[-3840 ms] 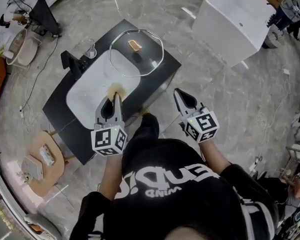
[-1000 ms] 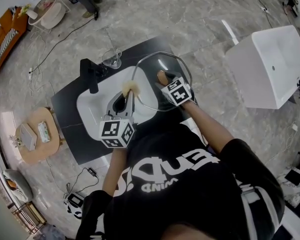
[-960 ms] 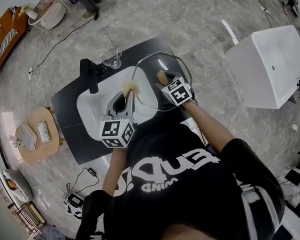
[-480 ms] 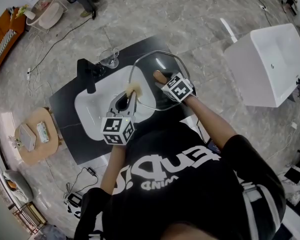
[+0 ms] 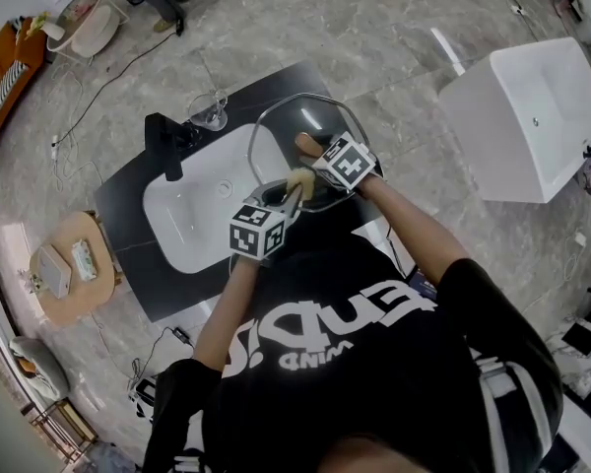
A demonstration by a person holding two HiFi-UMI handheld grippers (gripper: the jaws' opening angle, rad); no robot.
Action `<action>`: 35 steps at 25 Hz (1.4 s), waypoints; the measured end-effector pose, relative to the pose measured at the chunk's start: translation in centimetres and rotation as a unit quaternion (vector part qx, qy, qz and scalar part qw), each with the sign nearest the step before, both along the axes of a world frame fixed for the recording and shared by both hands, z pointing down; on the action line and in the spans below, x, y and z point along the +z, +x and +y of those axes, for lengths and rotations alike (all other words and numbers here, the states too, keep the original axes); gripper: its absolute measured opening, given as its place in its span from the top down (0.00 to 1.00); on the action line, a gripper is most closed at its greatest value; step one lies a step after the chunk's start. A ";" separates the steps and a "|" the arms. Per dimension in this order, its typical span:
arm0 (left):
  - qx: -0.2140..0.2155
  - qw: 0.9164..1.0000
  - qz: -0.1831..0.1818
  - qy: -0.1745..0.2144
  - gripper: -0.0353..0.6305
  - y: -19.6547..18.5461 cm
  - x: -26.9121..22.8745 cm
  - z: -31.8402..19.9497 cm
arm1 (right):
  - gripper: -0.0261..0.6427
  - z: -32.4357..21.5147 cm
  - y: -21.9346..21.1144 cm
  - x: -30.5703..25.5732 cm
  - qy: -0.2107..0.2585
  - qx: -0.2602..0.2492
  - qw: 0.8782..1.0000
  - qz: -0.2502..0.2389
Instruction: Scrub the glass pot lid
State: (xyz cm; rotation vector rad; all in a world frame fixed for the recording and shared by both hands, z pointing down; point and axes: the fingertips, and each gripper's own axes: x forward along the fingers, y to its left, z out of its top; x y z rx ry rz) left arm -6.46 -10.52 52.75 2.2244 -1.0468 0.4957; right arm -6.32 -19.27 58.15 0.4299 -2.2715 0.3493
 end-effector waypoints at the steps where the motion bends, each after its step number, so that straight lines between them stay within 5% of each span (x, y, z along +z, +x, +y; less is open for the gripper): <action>1: 0.009 1.000 0.005 -0.013 0.88 0.7 0.7 0.1 | 0.67 0.0 0.0 0.0 -0.002 -0.004 1.000 0.001; 7: 0.041 0.997 0.023 -0.059 0.88 4.1 3.4 0.1 | 0.68 0.1 0.1 0.0 -0.022 -0.025 0.999 0.015; 17: 0.060 0.994 0.002 -0.087 0.88 7.2 5.8 -0.8 | 0.69 0.2 0.3 -0.1 -0.030 -0.029 0.999 0.018; 27: 0.051 0.994 -0.032 -0.094 0.88 7.0 6.9 -1.1 | 0.69 0.3 0.4 0.0 -0.028 -0.028 0.999 0.022; 35: 0.016 0.994 -0.043 -0.101 0.87 3.3 7.0 -0.5 | 0.69 0.2 0.2 0.1 -0.029 -0.026 0.999 0.017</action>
